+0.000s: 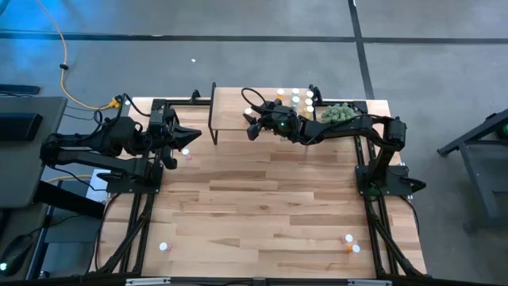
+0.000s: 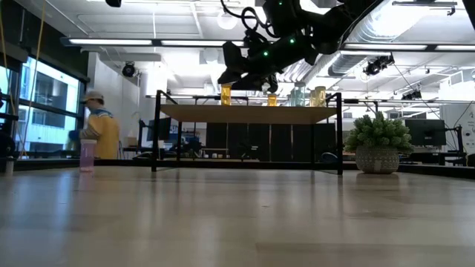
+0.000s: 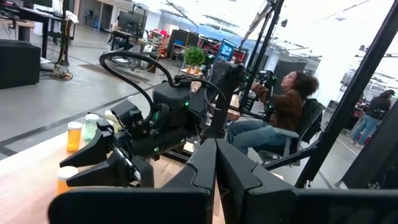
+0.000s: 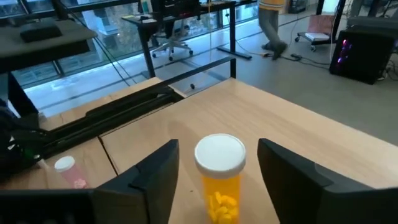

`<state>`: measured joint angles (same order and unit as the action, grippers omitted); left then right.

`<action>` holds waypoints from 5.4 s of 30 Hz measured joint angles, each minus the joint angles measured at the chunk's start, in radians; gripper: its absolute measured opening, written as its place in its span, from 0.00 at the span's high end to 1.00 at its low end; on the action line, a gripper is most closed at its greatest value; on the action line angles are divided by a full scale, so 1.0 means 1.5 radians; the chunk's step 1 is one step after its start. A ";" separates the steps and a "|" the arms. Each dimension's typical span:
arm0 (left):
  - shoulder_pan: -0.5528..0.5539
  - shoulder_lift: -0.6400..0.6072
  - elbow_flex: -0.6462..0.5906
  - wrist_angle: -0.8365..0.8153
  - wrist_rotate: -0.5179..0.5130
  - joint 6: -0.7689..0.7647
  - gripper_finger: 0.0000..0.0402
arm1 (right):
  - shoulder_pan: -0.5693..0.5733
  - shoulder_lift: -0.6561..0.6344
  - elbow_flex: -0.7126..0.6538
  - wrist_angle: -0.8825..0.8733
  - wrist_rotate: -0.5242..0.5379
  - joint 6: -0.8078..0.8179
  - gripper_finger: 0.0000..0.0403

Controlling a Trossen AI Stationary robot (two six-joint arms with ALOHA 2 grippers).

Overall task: Pick and place medicine bottles onto shelf by color
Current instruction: Put the top orange pill bottle on the shelf aligned with the other orange pill bottle, then put the orange pill bottle onto the shelf aligned with the other orange pill bottles

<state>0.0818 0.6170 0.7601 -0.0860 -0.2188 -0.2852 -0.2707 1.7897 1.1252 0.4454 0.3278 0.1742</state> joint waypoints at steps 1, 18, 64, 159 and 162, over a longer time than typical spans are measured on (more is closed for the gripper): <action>0.000 0.000 0.000 0.000 0.000 0.000 1.00 | 0.000 0.000 0.000 0.000 0.001 -0.002 0.51; 0.000 0.000 0.000 -0.001 -0.001 0.000 1.00 | -0.003 0.000 0.000 0.000 -0.008 -0.012 0.69; 0.001 0.031 0.001 -0.018 -0.004 0.016 1.00 | -0.014 -0.150 -0.028 -0.239 0.298 0.096 0.73; 0.000 0.011 0.000 -0.015 0.036 0.023 1.00 | 0.140 -0.447 -0.129 -0.349 -0.195 0.000 0.57; 0.000 0.011 0.000 -0.015 0.035 0.024 1.00 | 0.159 -0.485 -0.193 -0.257 -0.181 0.048 0.57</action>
<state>0.0818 0.6342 0.7601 -0.1087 -0.1655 -0.2498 -0.0326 1.0626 0.8350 0.0605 0.0563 0.2455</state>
